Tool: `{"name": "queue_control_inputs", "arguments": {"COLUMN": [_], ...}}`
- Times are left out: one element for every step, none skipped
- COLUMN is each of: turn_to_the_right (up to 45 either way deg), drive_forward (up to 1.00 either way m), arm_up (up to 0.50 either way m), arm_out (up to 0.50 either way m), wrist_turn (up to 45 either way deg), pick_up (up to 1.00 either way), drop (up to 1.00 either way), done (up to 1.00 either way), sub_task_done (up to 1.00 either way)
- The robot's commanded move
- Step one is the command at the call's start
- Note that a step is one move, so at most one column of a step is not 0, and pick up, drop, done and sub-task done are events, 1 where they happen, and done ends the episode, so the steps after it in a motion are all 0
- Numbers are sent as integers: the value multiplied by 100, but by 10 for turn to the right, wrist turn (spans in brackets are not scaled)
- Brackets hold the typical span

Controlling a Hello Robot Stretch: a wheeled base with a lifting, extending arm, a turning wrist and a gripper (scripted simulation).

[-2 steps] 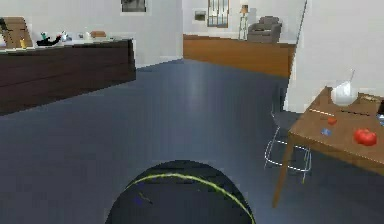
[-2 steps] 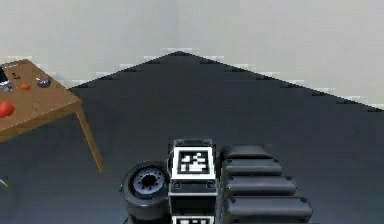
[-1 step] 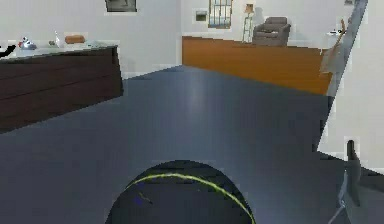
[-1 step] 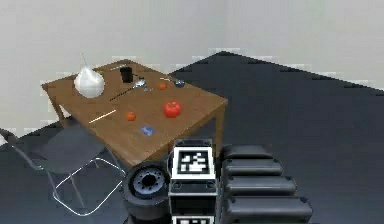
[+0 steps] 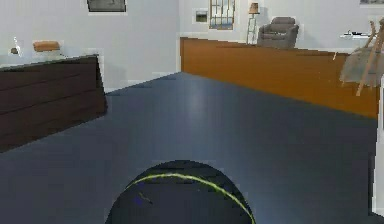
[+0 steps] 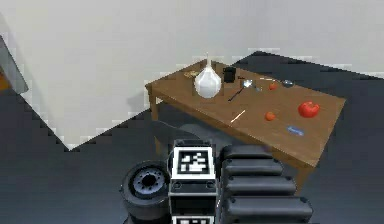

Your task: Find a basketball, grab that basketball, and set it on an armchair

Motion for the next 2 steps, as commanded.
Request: {"name": "queue_control_inputs", "arguments": {"turn_to_the_right": [300,0], "drive_forward": [0,100], "arm_up": [0,0], "arm_out": [0,0], "wrist_turn": [0,0], "pick_up": [0,0], "drop": [0,0], "done": [0,0], "sub_task_done": [0,0]}}
